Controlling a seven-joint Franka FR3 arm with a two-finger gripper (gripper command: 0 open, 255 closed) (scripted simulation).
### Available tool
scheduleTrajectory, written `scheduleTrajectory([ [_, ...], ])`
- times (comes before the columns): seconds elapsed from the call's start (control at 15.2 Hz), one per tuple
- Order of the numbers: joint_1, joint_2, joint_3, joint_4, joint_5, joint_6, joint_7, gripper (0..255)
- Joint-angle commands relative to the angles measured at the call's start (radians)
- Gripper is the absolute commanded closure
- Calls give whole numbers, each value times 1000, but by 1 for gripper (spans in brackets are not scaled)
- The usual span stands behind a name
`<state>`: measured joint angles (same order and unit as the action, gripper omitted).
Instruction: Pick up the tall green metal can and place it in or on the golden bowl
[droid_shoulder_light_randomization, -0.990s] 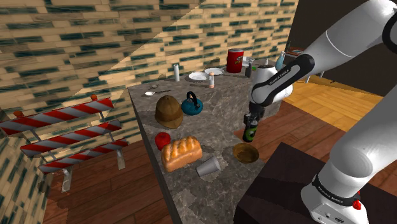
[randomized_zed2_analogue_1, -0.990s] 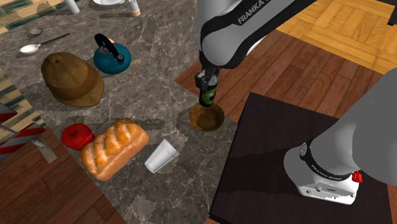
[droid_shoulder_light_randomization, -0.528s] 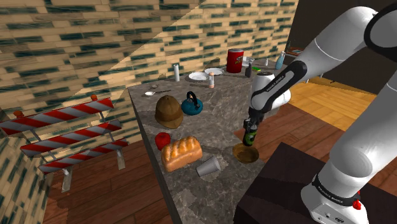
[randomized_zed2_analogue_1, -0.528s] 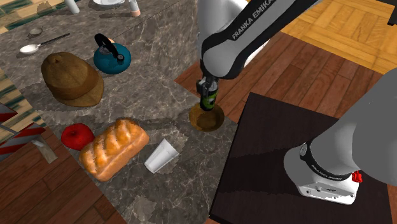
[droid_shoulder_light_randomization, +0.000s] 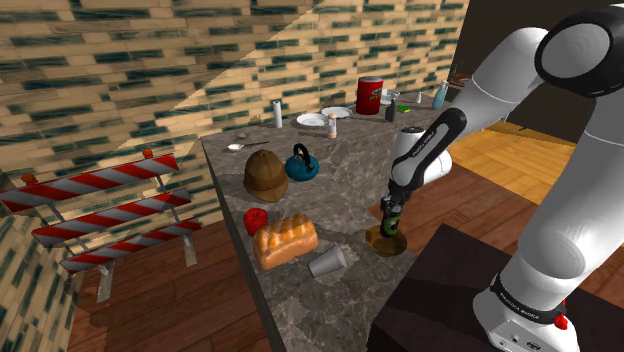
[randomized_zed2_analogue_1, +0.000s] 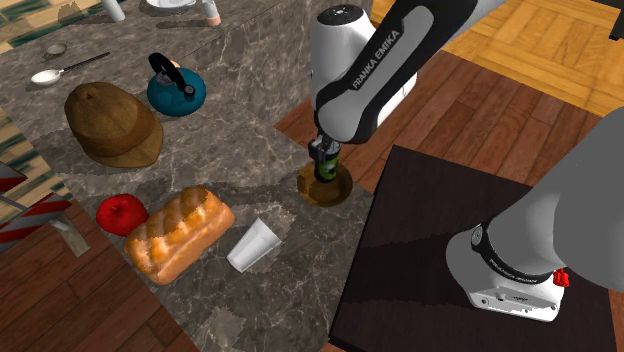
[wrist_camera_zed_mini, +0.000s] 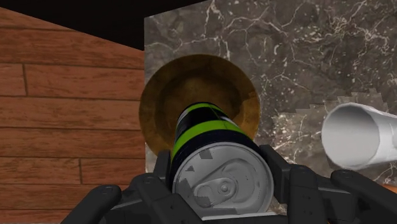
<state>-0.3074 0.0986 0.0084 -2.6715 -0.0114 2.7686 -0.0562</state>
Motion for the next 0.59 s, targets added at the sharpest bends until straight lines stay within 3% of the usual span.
scheduleTrajectory([
  [0.0,-1,33,-1,3,-2,31,0,255],
  [0.26,0,104,-3,12,-5,93,2,255],
  [0.53,0,104,-3,12,-5,93,2,255],
])
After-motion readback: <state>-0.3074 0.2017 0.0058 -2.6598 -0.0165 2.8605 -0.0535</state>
